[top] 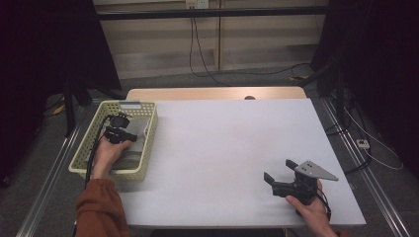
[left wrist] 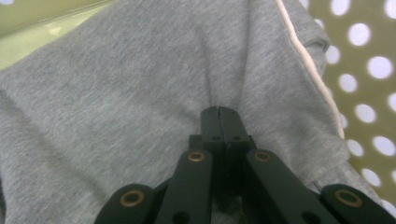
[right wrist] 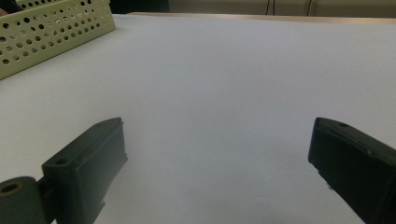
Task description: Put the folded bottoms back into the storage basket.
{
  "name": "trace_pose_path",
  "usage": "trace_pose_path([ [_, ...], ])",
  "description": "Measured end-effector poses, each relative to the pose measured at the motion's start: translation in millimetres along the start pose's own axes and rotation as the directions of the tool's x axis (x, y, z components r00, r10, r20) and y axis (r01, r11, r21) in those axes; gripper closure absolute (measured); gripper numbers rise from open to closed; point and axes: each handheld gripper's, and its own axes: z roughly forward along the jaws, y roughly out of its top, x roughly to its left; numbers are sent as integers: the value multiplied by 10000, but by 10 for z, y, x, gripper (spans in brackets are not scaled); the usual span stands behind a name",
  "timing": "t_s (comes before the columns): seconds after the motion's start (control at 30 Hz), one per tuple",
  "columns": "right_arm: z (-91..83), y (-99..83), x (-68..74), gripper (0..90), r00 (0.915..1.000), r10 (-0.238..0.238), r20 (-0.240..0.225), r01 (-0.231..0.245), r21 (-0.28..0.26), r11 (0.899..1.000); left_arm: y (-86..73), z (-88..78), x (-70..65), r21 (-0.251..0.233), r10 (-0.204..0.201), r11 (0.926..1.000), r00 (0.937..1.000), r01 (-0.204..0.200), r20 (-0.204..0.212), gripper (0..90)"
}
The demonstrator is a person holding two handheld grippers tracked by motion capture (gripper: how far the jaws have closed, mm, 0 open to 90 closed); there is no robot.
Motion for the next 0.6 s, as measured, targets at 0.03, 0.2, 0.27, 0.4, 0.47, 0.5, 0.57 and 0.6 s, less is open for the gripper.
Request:
trace_pose_path([
  [0.03,-1,1,1,37,10000,-4,1,4,-9,10000,1,0,-8,7,2,10000,10000,-2,-23,900],
  [0.2,5,0,7,37,10000,0,-32,0,10,10000,9,-9,-31,107,2,9999,9999,-3,112,900],
  [0.27,5,0,7,37,10000,-2,-35,2,3,10000,18,-13,-44,146,187,9997,9998,-189,119,900],
  [0.4,5,0,1,37,10000,24,-15,-24,7,10000,26,-32,-56,134,125,9998,9993,-130,356,900],
  [0.47,6,0,0,38,10000,31,-11,-31,5,10000,28,-32,-75,136,90,9999,9992,-95,387,900],
  [0.5,7,0,0,38,10000,22,-15,-22,14,10000,29,-29,-83,104,125,9999,9992,-129,388,900],
  [0.57,7,1,3,38,10000,16,-23,-16,10,10000,33,-31,-84,113,130,9998,9994,-133,318,900],
  [0.6,7,1,4,38,10000,15,-25,-15,12,10000,33,-33,-87,130,166,9998,9994,-170,293,900],
])
